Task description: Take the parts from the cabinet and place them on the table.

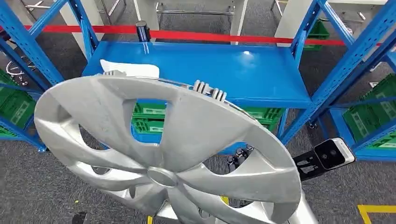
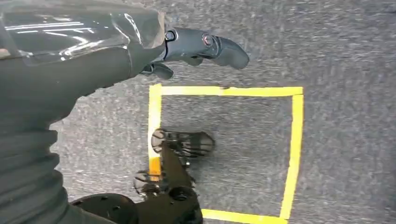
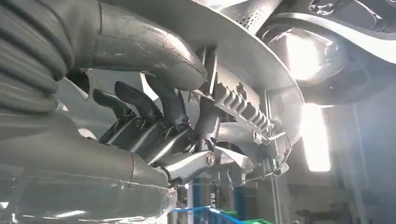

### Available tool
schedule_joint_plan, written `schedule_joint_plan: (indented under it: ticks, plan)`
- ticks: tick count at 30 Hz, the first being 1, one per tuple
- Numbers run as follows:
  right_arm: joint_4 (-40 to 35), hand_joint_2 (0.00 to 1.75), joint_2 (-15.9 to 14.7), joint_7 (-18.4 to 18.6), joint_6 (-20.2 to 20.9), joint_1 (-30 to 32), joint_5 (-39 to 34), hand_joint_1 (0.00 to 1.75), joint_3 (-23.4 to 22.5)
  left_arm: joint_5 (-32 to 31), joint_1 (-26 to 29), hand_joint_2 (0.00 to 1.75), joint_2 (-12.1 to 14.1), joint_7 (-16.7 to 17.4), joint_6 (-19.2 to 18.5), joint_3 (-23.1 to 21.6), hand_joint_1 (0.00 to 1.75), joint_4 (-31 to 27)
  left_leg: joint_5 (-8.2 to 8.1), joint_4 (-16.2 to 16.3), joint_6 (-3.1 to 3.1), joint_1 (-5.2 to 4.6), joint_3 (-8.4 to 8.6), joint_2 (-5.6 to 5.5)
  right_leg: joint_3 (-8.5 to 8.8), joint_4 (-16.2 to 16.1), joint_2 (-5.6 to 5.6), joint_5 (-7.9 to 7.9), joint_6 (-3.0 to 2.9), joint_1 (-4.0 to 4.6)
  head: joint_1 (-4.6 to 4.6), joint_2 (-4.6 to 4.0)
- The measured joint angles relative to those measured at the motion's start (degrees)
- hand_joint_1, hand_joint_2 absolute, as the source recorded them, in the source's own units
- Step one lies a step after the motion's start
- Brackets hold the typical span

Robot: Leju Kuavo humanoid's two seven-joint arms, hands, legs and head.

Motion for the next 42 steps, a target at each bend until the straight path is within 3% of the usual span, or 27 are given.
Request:
schedule_joint_plan:
  ticks: [1, 2, 3, 4, 6, 7, 8, 11, 12, 13, 15, 17, 19, 23, 25, 27, 28, 29, 31, 32, 33, 34, 35, 38, 39, 40, 42]
  plan:
    - [0.0, 1.75, 0.0, -0.1, 0.0, 0.0, 0.0, 1.73, 0.0, -0.3, 0.0, 1.75, -0.2, 0.0, -0.1, 0.2, 0.00, 0.0, 0.60, 0.2, -0.09, -0.10, -0.92, -0.02, 3.33, -4.3, 0.00, 1.75, 0.36, 0.04, 0.00, 0.00]
    - [0.0, 1.75, -0.1, -0.2, 0.0, 0.0, 0.0, 1.73, 0.0, -0.7, 0.0, 1.75, -0.2, 0.0, -0.3, 0.5, 0.00, -0.2, 1.17, 0.4, -0.22, -0.18, -1.62, -0.07, 7.00, -9.3, -0.02, 2.16, 0.09, 0.18, 0.00, 0.00]
    - [-0.3, 1.75, -0.1, -0.2, 0.0, 0.0, 0.0, 1.73, -0.1, -1.1, 0.0, 1.75, -0.5, 0.0, -0.4, 0.7, 0.00, -0.3, 1.61, 0.7, -0.48, -0.34, -2.14, -0.10, 10.85, -15.1, -0.05, 0.40, -0.77, 0.49, -0.04, 0.00]
    - [-0.5, 1.75, -0.1, -0.2, 0.0, 0.1, 0.0, 1.73, -0.1, -1.4, 0.1, 1.75, -0.6, 0.0, -0.5, 1.0, 0.00, -0.5, 2.14, 0.8, -0.79, -0.35, -2.40, -0.04, 12.12, -18.0, -0.09, -0.49, -1.10, 0.61, -0.11, 0.00]
    - [-0.7, 1.75, -0.2, -0.2, 0.1, 0.3, 0.1, 1.73, -0.2, -2.1, 0.2, 1.75, -0.7, 0.0, -0.8, 1.6, 0.00, -0.8, 3.27, 0.4, -1.54, 0.07, -2.42, -0.03, 11.01, -17.3, 0.11, 0.20, -1.40, 1.03, 0.09, 0.00]
    - [-0.7, 1.75, -0.2, -0.3, 0.1, 0.5, 0.1, 1.73, -0.3, -2.4, 0.3, 1.75, -0.8, 0.0, -1.0, 1.9, 0.00, -0.9, 3.88, 0.2, -1.97, 0.02, -2.48, -0.07, 10.67, -17.4, 0.09, 0.80, -2.00, 1.03, -0.05, 0.00]
    - [-0.7, 1.75, -0.2, -0.3, 0.2, 0.5, 0.1, 1.73, -0.3, -2.5, 0.4, 1.75, -0.8, 0.0, -1.0, 2.2, 0.00, -1.1, 3.72, 0.5, -2.19, 0.28, -3.10, -0.21, 10.17, -17.8, -0.08, 1.72, -2.35, 0.15, 0.24, 0.00]
    - [-0.8, 1.75, -0.1, -0.4, 0.2, 0.6, 0.2, 1.73, -0.3, -3.8, 0.6, 1.75, -1.0, 0.0, -1.8, 2.8, 0.00, -1.3, -6.90, 9.1, -3.52, 0.92, -5.26, -0.30, 8.13, -17.7, -0.16, 3.70, -3.08, 0.32, -0.26, 0.00]
    - [-0.8, 1.75, -0.1, -0.4, 0.2, 0.6, 0.3, 1.73, -0.3, -4.5, 0.6, 1.75, -1.1, 0.0, -2.3, 3.5, 0.00, -1.5, -9.65, 14.0, -3.90, 1.12, -6.06, -0.29, 7.31, -17.7, -0.18, 4.39, -3.03, 0.36, -0.24, 0.00]
    - [-0.8, 1.75, -0.1, -0.4, 0.2, 0.7, 0.4, 1.73, -0.3, -4.8, 0.5, 1.75, -1.1, -0.1, -2.6, 3.8, 0.00, -1.6, -10.16, 17.4, -4.15, 1.28, -6.29, -0.28, 6.90, -17.5, -0.20, 5.00, -2.94, 0.37, -0.22, 0.00]
    - [-0.8, 1.75, -0.1, -0.4, 0.2, 0.7, 0.5, 1.73, -0.3, -5.6, 0.5, 1.75, -1.2, -0.2, -3.1, 4.4, 0.00, -1.6, -6.49, 18.2, -4.40, 1.67, -4.06, -0.28, 4.97, -17.1, -0.19, 6.18, -2.58, 0.35, -0.26, 0.00]
    - [-0.9, 1.75, -0.1, -0.4, 0.2, 0.7, 0.5, 1.73, -0.3, -6.0, 0.5, 1.75, -1.2, -0.6, -3.5, 5.0, 0.00, -1.6, -3.84, 10.7, -4.25, 1.84, 2.33, -0.30, 3.46, -16.4, -0.12, 6.89, -2.23, 0.34, -0.28, 0.00]
    - [-1.3, 1.75, -0.1, -0.4, 0.2, 0.7, 0.5, 1.73, -0.3, -6.2, 0.3, 1.75, -1.2, -0.8, -3.7, 5.3, 0.00, -1.8, -7.62, 0.7, -3.69, 1.52, 8.90, -0.51, 2.84, -15.9, -0.17, 7.56, -1.41, 0.62, -0.16, 0.00]
    - [-1.6, 1.75, -0.1, -0.5, 0.2, 0.8, 0.6, 1.73, -0.3, -6.3, 0.5, 1.75, -1.4, -0.9, -3.9, 6.0, 0.00, -1.8, -6.23, -0.3, -1.54, 1.04, 7.54, -0.25, 1.95, -16.0, -0.36, 9.29, 0.11, 0.30, -0.09, 0.00]
    - [-1.6, 1.75, -0.2, -0.5, 0.2, 0.9, 0.6, 1.73, -0.4, -6.3, 0.3, 1.75, -1.6, -0.9, -3.9, 6.1, 0.00, -1.8, -4.87, -0.4, -0.52, 1.05, 6.35, 0.06, 0.13, -12.6, -0.21, 4.61, -0.74, 0.10, 0.02, 0.00]
    - [-1.6, 1.75, -0.4, -0.6, 0.2, 1.0, 0.6, 1.73, -0.4, -6.5, 0.3, 1.75, -1.6, -1.0, -4.2, 6.4, 0.00, -1.8, -3.16, -0.3, -0.28, 0.85, 4.11, 0.13, -2.50, -3.1, -0.17, -1.86, -1.28, 0.05, 0.11, 0.00]
    - [-1.6, 1.75, -0.5, -0.7, 0.2, 1.0, 0.6, 1.73, -0.4, -6.7, 0.3, 1.75, -1.6, -1.1, -4.4, 6.7, 0.00, -1.8, -2.37, -0.2, -0.26, 0.76, 3.04, 0.14, -3.18, 1.0, -0.17, -3.02, -0.89, 0.01, 0.13, 0.00]
    - [-1.6, 1.75, -0.6, -0.8, 0.2, 1.2, 0.6, 1.73, -0.4, -6.8, 0.3, 1.75, -1.7, -1.1, -4.6, 6.9, 0.00, -1.8, -1.66, -0.2, -0.27, 0.69, 2.06, 0.15, -2.92, 2.8, -0.17, -2.56, -0.27, -0.06, 0.11, 0.00]
    - [-1.6, 1.75, -0.7, -1.0, 0.2, 1.4, 0.7, 1.73, -0.4, -7.3, 0.3, 1.75, -1.9, -1.2, -4.8, 7.3, 0.00, -1.8, -0.33, 0.0, -0.48, 0.67, 0.19, 0.16, 0.57, -0.1, -0.18, 0.97, 1.20, -0.08, 0.11, 0.00]
    - [-1.6, 1.75, -0.8, -1.0, 0.2, 1.4, 0.7, 1.73, -0.4, -7.4, 0.3, 1.75, -2.1, -1.3, -4.9, 7.6, 0.00, -1.8, 0.33, 0.2, -0.67, 0.67, -0.77, 0.13, 4.11, -4.8, -0.19, 2.45, 1.50, -0.08, 0.15, 0.00]
    - [-1.6, 1.75, -0.8, -1.1, 0.2, 1.4, 0.7, 1.73, -0.4, -7.6, 0.3, 1.75, -2.2, -1.4, -5.0, 7.8, 0.00, -1.8, 0.92, 0.5, -0.92, 0.66, -1.36, 0.07, 8.26, -10.6, -0.21, 2.14, 1.11, -0.08, 0.13, 0.00]
    - [-1.7, 1.75, -0.7, -1.2, 0.2, 1.3, 0.9, 1.73, -0.4, -8.1, 0.3, 1.75, -2.3, -1.6, -5.2, 8.0, 0.00, -1.9, 1.24, 0.9, -1.26, 0.28, -1.96, 0.01, 12.10, -16.7, -0.20, 0.09, 0.33, 0.26, 0.15, 0.00]
    - [-1.8, 1.75, -0.7, -1.3, 0.2, 1.4, 0.9, 1.73, -0.4, -8.7, 0.3, 1.75, -2.3, -1.7, -5.3, 8.3, 0.00, -1.9, 1.87, 0.9, -1.58, 0.36, -2.10, 0.06, 12.43, -17.8, -0.12, -0.60, -0.37, 0.34, -0.20, 0.00]
    - [-1.8, 1.75, -0.8, -1.4, 0.2, 1.5, 1.2, 1.73, -0.4, -9.6, 0.3, 1.75, -2.4, -2.0, -5.4, 9.4, 0.00, -1.9, 3.52, 0.5, -2.80, 0.65, -2.38, 0.02, 10.98, -17.5, -0.12, 0.63, -1.72, 0.48, -0.04, 0.00]
    - [-1.8, 1.75, -0.7, -1.4, 0.2, 1.5, 1.2, 1.73, -0.4, -9.7, 0.3, 1.75, -2.4, -2.1, -5.4, 9.7, 0.00, -1.9, 1.78, 1.3, -3.15, 1.03, -2.89, -0.08, 10.48, -17.5, -0.30, 1.32, -2.10, 0.14, 0.00, 0.00]
    - [-1.8, 1.75, -0.6, -1.4, 0.2, 1.5, 1.3, 1.73, -0.4, -9.8, 0.3, 1.75, -2.6, -2.1, -5.4, 9.9, 0.00, -1.9, -1.73, 3.6, -3.49, 1.09, -3.48, -0.08, 9.89, -17.5, -0.30, 1.88, -2.57, 0.14, -0.18, 0.00]
    - [-1.8, 1.75, -0.7, -1.4, 0.2, 1.5, 1.3, 1.73, -0.4, -10.0, 0.2, 1.75, -2.6, -2.1, -5.5, 10.2, 0.00, -1.9, -8.49, 11.8, -4.06, 1.19, -5.44, -0.08, 8.54, -17.5, -0.30, 3.17, -2.77, 0.19, -0.20, 0.00]
